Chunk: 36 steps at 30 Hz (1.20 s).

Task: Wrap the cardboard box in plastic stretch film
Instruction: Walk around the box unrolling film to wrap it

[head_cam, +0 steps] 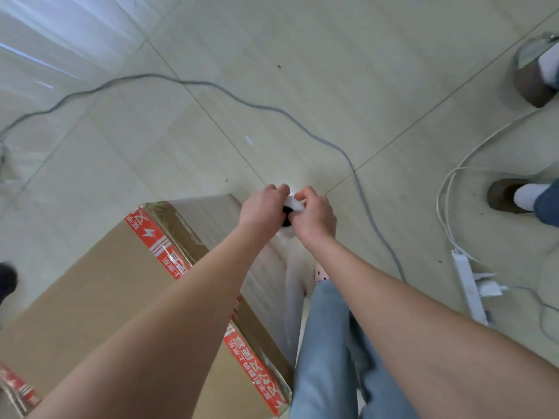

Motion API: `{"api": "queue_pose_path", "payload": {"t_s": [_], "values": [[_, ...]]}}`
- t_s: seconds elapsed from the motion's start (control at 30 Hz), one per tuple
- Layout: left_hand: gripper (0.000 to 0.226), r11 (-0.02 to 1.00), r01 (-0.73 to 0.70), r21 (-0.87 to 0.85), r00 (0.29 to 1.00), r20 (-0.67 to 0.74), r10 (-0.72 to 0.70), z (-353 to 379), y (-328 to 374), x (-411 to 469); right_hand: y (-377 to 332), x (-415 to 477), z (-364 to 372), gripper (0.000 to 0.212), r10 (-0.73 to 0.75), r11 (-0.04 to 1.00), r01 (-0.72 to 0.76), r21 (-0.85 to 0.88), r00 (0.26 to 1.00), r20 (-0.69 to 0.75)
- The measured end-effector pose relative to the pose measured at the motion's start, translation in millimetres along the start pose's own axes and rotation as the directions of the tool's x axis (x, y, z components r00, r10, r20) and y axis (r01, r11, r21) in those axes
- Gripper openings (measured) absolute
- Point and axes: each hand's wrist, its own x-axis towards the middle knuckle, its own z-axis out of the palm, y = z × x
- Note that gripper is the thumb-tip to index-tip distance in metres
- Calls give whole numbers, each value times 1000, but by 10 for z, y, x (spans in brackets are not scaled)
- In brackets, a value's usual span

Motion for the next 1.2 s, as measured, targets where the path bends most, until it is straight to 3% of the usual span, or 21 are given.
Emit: {"api": "queue_pose_path", "payload": {"t_s": [0.17, 0.23, 0.33, 0.43, 0.53, 0.6, 0.63, 0.7, 0.8, 0.87, 1.0, 1.1, 1.2], "values": [[21, 992, -19, 123, 1000, 16, 17, -78, 10, 102, -11, 39, 8, 18, -27, 1000, 27, 0, 999, 26], [19, 998, 16, 66, 1000, -10, -16, -107, -43, 123, -51, 89, -2, 15, -52, 999, 52, 6, 998, 42], [18, 971, 188, -146, 980, -40, -196, -137, -200, 129, -201, 175, -27, 20, -84, 997, 83, 9, 993, 81], [18, 835, 345, -427, 922, -9, -386, -162, -329, 153, -356, 263, -8, 29, -52, 999, 53, -10, 995, 90], [17, 606, 443, -661, 839, 68, -539, -202, -420, 159, -536, 337, 76, 30, -51, 998, 53, -20, 995, 87], [22, 454, 490, -744, 777, 137, -614, -235, -504, 166, -659, 373, 139, 29, -82, 996, 86, -32, 991, 108], [22, 440, 503, -744, 769, 152, -621, -250, -538, 164, -707, 382, 165, 28, -93, 994, 98, -38, 989, 118], [16, 576, 495, -651, 807, 99, -582, -272, -602, 178, -765, 397, 207, 24, -100, 993, 107, -49, 987, 125], [31, 857, 351, -377, 910, -78, -408, -313, -625, 201, -787, 395, 230, 23, -96, 993, 104, -61, 988, 122], [31, 943, 240, -229, 951, -140, -276, -353, -592, 241, -802, 401, 225, 24, -94, 992, 103, -70, 988, 119], [22, 969, 200, -148, 965, -141, -221, -461, -622, 344, -864, 419, 243, 22, -117, 984, 133, -122, 984, 132], [16, 929, 253, -269, 941, -153, -300, -486, -770, 373, -1013, 501, 273, 25, -198, 949, 230, -217, 967, 161], [15, 823, 352, -447, 875, -154, -458, -507, -987, 371, -1202, 603, 336, 28, -273, 920, 318, -227, 939, 207]]}}
